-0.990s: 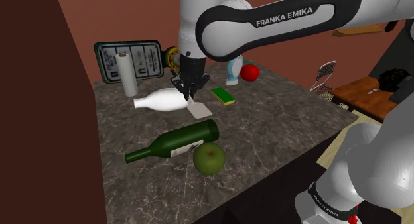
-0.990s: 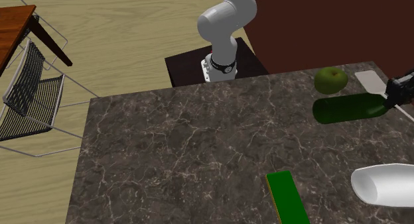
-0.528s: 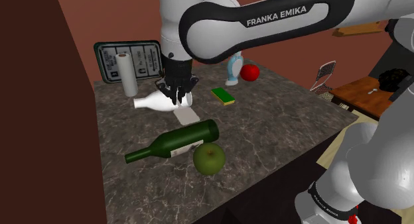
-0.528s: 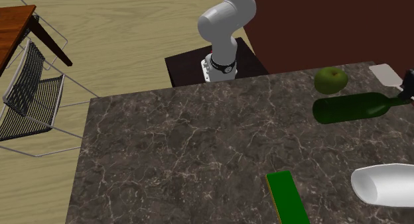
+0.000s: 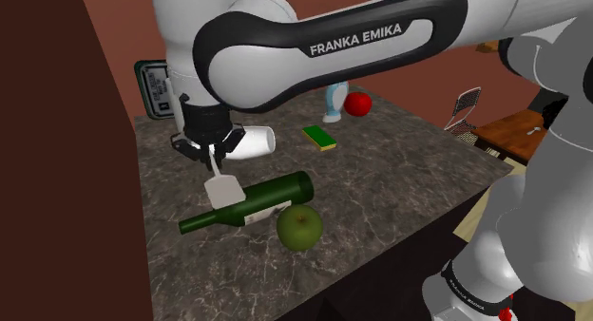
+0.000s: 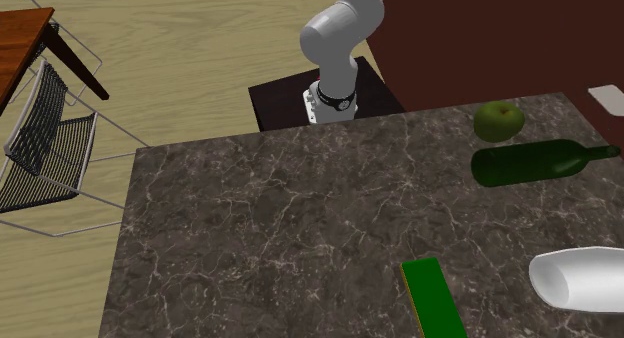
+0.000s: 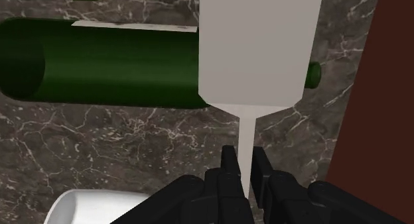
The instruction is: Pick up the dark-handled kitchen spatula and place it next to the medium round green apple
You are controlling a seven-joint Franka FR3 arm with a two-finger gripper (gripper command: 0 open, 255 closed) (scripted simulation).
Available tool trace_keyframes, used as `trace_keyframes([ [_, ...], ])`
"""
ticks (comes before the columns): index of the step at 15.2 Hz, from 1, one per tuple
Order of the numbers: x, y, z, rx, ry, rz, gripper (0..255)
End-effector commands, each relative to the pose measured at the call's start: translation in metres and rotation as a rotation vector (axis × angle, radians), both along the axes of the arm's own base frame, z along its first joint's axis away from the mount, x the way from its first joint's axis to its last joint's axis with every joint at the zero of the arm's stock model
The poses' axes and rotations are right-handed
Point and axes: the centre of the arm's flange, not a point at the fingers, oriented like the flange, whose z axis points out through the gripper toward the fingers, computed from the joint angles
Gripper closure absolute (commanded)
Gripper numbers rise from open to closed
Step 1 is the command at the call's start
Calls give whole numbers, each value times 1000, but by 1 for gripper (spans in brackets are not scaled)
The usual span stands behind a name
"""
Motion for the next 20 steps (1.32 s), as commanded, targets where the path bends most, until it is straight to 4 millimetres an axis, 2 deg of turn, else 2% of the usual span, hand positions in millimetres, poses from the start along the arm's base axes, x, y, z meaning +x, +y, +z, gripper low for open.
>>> trace_keyframes([
  [1,-4,29,-2,0,0,-2,255],
  [4,-5,66,-5,0,0,-2,255],
  [20,-5,66,-89,0,0,-2,255],
])
